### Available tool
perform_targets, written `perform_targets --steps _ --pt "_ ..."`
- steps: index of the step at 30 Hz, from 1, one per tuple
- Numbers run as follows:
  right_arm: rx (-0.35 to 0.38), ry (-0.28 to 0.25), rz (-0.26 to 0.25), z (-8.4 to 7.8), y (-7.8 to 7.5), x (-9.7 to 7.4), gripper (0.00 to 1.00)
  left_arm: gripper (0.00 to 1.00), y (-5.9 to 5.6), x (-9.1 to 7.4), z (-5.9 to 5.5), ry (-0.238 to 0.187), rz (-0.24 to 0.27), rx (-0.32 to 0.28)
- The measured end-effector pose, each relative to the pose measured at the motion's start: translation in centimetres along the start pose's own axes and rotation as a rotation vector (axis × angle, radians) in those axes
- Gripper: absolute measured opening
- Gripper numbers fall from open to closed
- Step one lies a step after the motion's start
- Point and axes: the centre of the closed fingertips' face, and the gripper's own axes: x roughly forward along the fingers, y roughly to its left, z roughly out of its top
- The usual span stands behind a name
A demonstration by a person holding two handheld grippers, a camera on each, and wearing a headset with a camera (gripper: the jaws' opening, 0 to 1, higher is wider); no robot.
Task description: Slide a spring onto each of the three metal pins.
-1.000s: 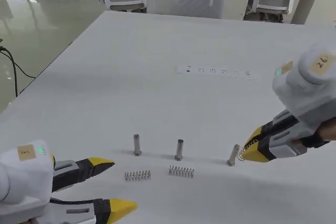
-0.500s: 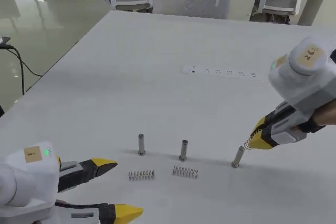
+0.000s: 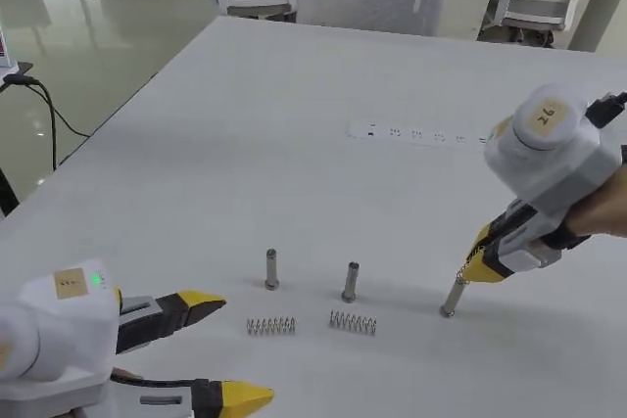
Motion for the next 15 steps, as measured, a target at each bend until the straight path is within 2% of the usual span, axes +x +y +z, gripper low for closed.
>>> perform_targets --steps 15 --pt "-0.009 0.065 0.002 -0.6 -0.1 2.1 0.09 0.59 0.0 -0.1 -0.3 0.003 -0.006 0.0"
